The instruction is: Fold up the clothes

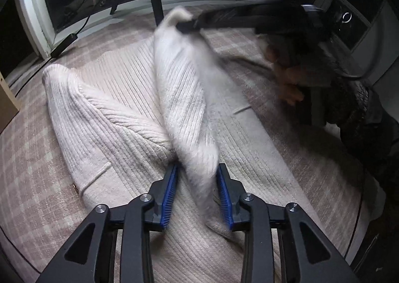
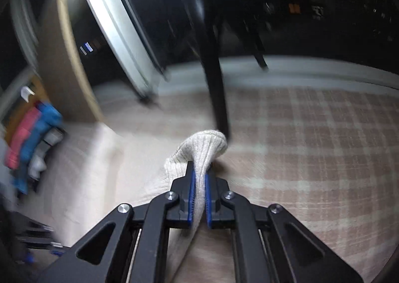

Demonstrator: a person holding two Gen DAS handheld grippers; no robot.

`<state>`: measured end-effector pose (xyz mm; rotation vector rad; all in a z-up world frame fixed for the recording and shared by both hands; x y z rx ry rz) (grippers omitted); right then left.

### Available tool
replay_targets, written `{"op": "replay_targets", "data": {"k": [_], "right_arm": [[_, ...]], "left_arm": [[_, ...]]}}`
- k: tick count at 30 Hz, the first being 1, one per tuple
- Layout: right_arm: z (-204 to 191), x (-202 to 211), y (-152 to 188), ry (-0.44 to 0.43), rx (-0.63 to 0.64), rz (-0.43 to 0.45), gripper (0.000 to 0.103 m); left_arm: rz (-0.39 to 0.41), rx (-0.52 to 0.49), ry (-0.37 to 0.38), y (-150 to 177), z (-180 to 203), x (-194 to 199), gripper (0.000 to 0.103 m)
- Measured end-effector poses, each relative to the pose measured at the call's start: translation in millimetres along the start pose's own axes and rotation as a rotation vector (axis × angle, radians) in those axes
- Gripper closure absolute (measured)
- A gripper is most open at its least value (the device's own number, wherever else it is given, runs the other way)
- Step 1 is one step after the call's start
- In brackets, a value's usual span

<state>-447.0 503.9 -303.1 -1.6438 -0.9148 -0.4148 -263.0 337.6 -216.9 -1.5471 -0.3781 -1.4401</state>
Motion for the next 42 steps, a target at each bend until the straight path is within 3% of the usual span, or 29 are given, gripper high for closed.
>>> {"op": "replay_targets", "data": {"k": [2,4,5,6,10,13,18,23,25,26,29,31,33,35,37,39,42], "right_arm": [[-1,-17,9,0.023,0.024,-0.072,0.093],[5,-9,5,0.043,-0.003,-0.063,0.08],[9,-5,3,0.055,-0.023,-0.068,0.068],[14,0,1,0.071,-0.041,-0.064,0.065],[14,45,-9,0.038,-0.072,0.039,0.065],[-25,49,-7,-0.081,-0.029,0.02,0.065],[-91,5,-1,-0.163,0.045,-0.071,0.065],[-115,-42,12,-0.196,-0.012,-0.174,0.065],[-119,-54,21,-0.21,-0.03,-0.205,0.075],[-119,-55,25,-0.209,-0.027,-0.21,0.094],[-118,-52,23,-0.175,-0.01,-0.2,0.095],[-112,-55,23,-0.153,-0.02,-0.216,0.094],[-110,-51,21,-0.153,-0.036,-0.223,0.094],[-108,-46,18,-0.154,-0.052,-0.226,0.091],[-97,-18,3,-0.16,-0.065,-0.147,0.091],[-62,15,-13,-0.065,-0.082,-0.034,0.09],[-9,26,-19,0.04,-0.157,-0.013,0.085]], "left_arm": [[0.009,0.013,0.004,0,-1,13,0.072],[0.019,0.027,0.009,0,-3,27,0.072],[0.035,0.028,-0.001,0,-10,36,0.071],[0.054,0.027,-0.015,-1,-18,47,0.068],[0.105,0.067,-0.092,-2,-69,71,0.067],[0.119,0.136,-0.154,-5,-116,68,0.067],[0.151,0.141,-0.124,-28,-139,44,0.067],[0.199,0.075,-0.053,-64,-149,24,0.069],[0.205,0.076,-0.021,-76,-156,16,0.069],[0.206,0.079,-0.005,-79,-158,14,0.069],[0.193,0.086,0.029,-93,-166,-4,0.069],[0.128,0.063,-0.011,-96,-170,-28,0.065],[0.15,0.016,-0.03,-101,-168,-31,0.061],[0.118,0.0,-0.029,-100,-165,-32,0.063],[0.117,-0.006,-0.024,-101,-166,-23,0.065],[0.146,-0.016,-0.034,-104,-168,-11,0.065],[0.175,-0.029,-0.015,-108,-164,-4,0.064]]}}
Point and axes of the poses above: each gripper's, at about its wrist camera, not at the fingertips, and x roughly against the way its jaws point, z to its right, y to its underside, the point moved 10 cm from there along -x, roughly the way its jaws point, and after that the axes turned 1 degree about z, right-handed, at the moved point
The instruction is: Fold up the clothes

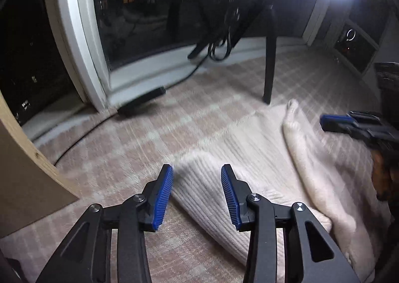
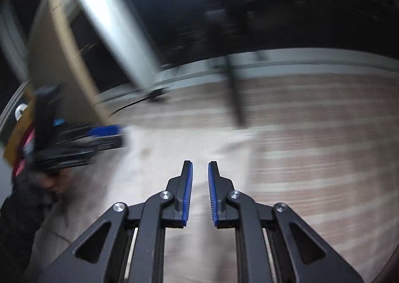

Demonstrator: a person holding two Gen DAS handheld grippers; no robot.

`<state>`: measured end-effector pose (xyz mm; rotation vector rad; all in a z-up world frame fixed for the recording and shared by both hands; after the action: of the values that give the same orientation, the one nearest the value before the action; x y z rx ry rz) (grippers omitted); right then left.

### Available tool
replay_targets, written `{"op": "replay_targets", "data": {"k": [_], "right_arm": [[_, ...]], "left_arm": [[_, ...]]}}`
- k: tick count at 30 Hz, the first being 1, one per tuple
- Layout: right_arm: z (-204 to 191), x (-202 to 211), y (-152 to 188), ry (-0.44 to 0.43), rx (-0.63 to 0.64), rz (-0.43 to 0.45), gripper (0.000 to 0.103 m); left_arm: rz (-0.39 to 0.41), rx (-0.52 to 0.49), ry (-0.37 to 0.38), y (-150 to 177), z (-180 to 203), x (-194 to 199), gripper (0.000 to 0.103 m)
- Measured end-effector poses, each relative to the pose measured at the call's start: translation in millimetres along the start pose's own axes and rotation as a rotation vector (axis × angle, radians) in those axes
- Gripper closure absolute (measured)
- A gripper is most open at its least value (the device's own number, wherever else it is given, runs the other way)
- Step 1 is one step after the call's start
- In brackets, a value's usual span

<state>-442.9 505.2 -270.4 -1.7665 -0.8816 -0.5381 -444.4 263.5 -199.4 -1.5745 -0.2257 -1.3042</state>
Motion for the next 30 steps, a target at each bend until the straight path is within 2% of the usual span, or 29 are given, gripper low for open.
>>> {"op": "replay_targets", "data": {"k": [1,3,4,7,8,10,11,13,17,18,20,21,26,30], "right_arm": [[16,-2,-2,0.015,-0.036,-0.013,0.084],[35,-8,-2,0.038,-0.07,-0.034,0.083],[38,-13,-2,0.045,-0.064,-0.04,0.084],[35,-20,5,0.053,-0.038,-0.073,0.083],[33,-20,7,0.046,-0.034,-0.08,0.083],[34,-20,10,0.034,-0.033,-0.09,0.075],[36,-22,11,0.041,-0.033,-0.094,0.068],[39,-26,12,0.04,-0.047,-0.1,0.067],[41,-33,7,0.01,-0.1,-0.086,0.067],[40,-34,7,0.001,-0.103,-0.089,0.067],[40,-36,7,-0.01,-0.103,-0.087,0.066],[40,-36,8,-0.016,-0.105,-0.085,0.066],[44,-34,6,-0.105,-0.175,-0.065,0.058],[33,-42,1,-0.172,-0.167,-0.068,0.056]], "left_arm": [[0.003,-0.009,0.011,-2,2,-3,0.06],[-0.05,-0.02,-0.039,2,-2,-25,0.062],[-0.077,-0.027,-0.058,5,-3,-37,0.06],[-0.037,0.033,-0.041,0,1,-26,0.064],[-0.013,0.04,-0.012,-3,12,-17,0.064],[0.026,0.032,0.063,-8,36,-3,0.062],[0.009,0.016,0.106,-7,53,-7,0.062],[-0.039,-0.016,0.189,-5,89,-17,0.062],[-0.121,-0.072,0.225,2,135,-57,0.063],[-0.136,-0.068,0.226,4,140,-65,0.064],[-0.13,-0.042,0.238,2,143,-73,0.082],[-0.113,-0.03,0.248,0,143,-72,0.096],[-0.007,-0.001,0.247,-8,131,-46,0.096],[-0.065,0.004,0.21,4,122,-61,0.096]]}}
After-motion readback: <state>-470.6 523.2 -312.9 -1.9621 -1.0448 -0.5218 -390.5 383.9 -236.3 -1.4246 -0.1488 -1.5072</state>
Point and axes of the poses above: each gripper's, at about its wrist camera, not at the fingertips, and x roughly against the way its jaws point, z to its right, y to its underside, the point moved 10 cm from there along -x, roughly the way its jaws point, and after that the axes turned 1 degree about z, right-handed, at the moved point
